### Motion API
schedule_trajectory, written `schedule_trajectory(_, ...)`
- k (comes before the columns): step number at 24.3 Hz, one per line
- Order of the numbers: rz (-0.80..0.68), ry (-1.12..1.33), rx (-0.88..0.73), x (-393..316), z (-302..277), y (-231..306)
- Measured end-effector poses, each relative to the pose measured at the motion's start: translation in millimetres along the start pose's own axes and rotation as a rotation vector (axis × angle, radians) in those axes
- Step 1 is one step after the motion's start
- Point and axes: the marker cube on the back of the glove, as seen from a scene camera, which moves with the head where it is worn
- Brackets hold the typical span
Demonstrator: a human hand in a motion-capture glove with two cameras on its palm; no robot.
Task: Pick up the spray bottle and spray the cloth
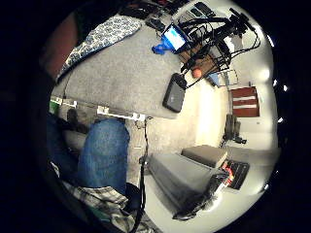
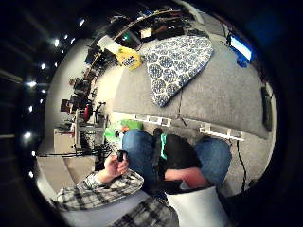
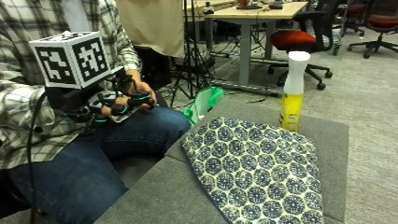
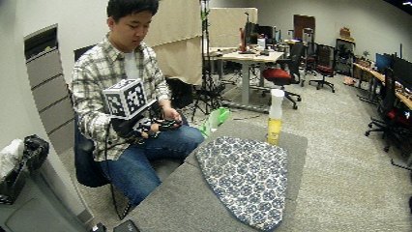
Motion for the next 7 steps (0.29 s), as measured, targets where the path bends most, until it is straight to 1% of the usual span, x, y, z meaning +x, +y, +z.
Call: schedule_trajectory(7, -0.008, 0.013, -0.003, -7, 8, 16)
